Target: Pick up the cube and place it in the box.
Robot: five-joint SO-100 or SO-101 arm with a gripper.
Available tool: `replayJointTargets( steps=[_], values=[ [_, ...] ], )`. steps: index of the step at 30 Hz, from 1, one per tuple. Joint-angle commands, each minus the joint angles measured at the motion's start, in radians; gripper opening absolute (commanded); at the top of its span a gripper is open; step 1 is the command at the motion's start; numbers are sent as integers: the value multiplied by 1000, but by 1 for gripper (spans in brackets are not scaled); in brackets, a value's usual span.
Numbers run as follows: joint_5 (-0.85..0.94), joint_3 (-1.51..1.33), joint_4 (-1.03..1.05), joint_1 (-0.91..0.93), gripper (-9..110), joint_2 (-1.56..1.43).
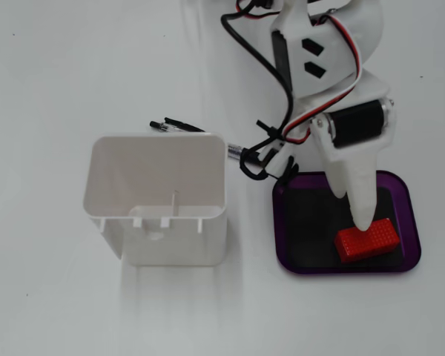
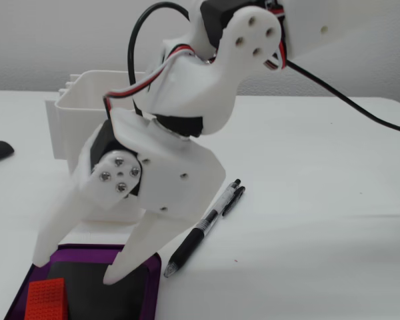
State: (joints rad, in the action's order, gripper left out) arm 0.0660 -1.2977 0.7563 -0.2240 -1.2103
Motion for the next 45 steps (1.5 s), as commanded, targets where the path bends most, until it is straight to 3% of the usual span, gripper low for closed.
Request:
replayJointTargets(
  steps=[1,9,14,21,26,30,38,45],
  values=[
    [-8,101,155,3,21,-179],
    [-6,129,584,3,20,-571],
    [-5,-15,744,5,20,-884],
    [-6,-526,703,31,20,-1368],
    [2,-1005,477,227,20,-1683],
    [-11,-1292,379,284,21,-1910],
    [-12,-1644,330,284,20,-2255],
    [-15,-1736,342,281,20,-2226]
  ],
)
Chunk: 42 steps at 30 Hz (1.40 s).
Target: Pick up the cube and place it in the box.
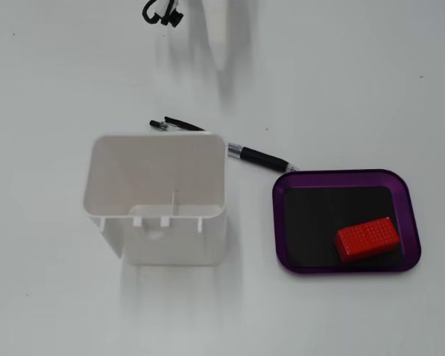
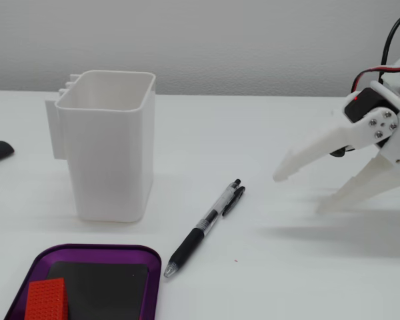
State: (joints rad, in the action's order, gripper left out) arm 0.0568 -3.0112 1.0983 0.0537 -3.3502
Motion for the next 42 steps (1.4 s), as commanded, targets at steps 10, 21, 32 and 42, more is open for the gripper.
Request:
replayJointTargets(
  steps=[10,21,32,42],
  values=[
    [-6,-49,48,3,0,-86],
    [-3,-60,34,3,0,-86],
    [-3,-60,34,3,0,-86],
    [-3,-60,34,3,0,-86]
  ],
)
